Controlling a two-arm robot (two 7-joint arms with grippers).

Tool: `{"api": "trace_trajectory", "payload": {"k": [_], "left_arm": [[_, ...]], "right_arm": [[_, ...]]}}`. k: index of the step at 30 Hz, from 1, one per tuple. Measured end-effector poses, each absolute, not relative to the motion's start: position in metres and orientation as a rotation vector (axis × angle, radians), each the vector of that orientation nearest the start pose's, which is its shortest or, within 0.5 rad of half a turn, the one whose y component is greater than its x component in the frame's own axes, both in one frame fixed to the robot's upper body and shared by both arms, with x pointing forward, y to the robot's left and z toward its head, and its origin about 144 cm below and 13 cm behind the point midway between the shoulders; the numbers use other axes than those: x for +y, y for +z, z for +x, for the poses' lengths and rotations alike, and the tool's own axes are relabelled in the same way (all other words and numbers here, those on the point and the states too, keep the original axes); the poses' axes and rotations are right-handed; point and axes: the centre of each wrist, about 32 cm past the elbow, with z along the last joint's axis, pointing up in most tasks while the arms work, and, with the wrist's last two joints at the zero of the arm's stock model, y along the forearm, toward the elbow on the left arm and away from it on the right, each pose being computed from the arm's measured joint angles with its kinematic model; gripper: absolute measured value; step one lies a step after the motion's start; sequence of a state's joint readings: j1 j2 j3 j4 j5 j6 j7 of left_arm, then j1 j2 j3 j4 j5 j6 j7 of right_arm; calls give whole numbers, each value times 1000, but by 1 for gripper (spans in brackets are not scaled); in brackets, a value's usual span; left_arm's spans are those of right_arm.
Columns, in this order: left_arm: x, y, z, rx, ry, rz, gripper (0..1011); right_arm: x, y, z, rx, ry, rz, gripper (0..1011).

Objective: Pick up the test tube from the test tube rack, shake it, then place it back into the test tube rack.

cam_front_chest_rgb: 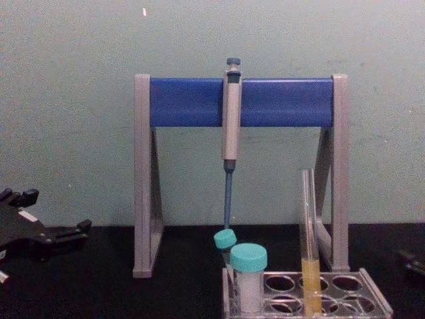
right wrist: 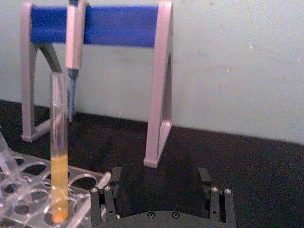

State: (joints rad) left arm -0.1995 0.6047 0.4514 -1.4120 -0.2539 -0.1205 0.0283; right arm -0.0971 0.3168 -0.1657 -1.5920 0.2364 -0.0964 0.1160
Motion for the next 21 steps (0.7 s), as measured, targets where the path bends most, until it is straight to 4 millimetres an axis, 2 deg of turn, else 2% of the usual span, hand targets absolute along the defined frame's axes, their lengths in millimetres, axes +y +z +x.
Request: {"api": "trace_trajectory", "payload": {"k": [9,21], "left_arm": [[310,1140,489,-285,1248,304,1010],[310,1140,489,-285,1248,305,1010]], "right_arm": [[-262,1097,429,34,-1305,-121,1000],[-261,1088,433,73,-1300,-152,1000]]}}
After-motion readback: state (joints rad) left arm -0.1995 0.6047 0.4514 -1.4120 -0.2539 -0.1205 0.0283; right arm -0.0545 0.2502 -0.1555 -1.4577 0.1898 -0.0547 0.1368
